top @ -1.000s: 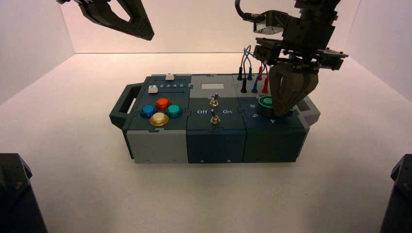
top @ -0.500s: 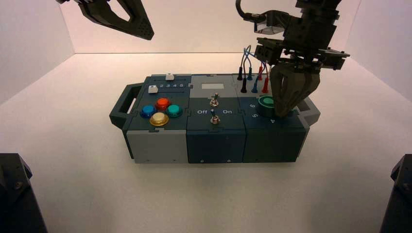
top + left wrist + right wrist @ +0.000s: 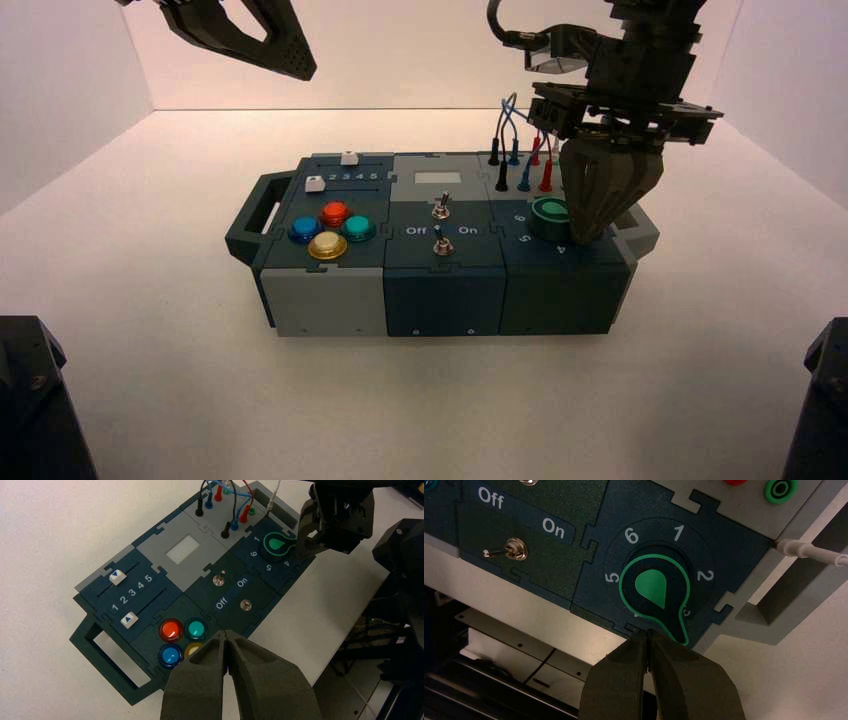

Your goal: Turn the knob to position 3.

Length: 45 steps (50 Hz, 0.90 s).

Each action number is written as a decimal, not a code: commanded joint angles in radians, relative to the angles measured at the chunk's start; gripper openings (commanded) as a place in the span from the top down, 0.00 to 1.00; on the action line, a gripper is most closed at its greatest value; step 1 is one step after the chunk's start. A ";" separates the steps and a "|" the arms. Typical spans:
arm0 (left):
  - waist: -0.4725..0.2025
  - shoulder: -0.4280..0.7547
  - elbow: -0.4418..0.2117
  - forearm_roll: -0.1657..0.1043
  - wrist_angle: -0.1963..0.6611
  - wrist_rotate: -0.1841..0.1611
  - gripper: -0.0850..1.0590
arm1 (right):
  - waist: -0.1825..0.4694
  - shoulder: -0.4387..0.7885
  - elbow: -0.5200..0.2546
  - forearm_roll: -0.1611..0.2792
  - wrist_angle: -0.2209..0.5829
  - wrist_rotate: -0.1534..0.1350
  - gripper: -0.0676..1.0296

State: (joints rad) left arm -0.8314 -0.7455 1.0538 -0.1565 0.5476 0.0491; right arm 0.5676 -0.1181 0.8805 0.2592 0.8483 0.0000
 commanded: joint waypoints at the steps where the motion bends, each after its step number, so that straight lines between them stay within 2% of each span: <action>1: -0.003 -0.003 -0.023 0.002 -0.005 0.005 0.95 | -0.002 -0.015 -0.015 -0.002 0.000 0.006 0.96; 45: -0.003 -0.021 -0.021 0.002 0.000 0.005 0.95 | -0.012 0.011 -0.031 -0.021 -0.006 0.006 0.96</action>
State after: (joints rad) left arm -0.8314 -0.7655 1.0538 -0.1549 0.5507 0.0491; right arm 0.5584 -0.0982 0.8728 0.2408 0.8452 0.0015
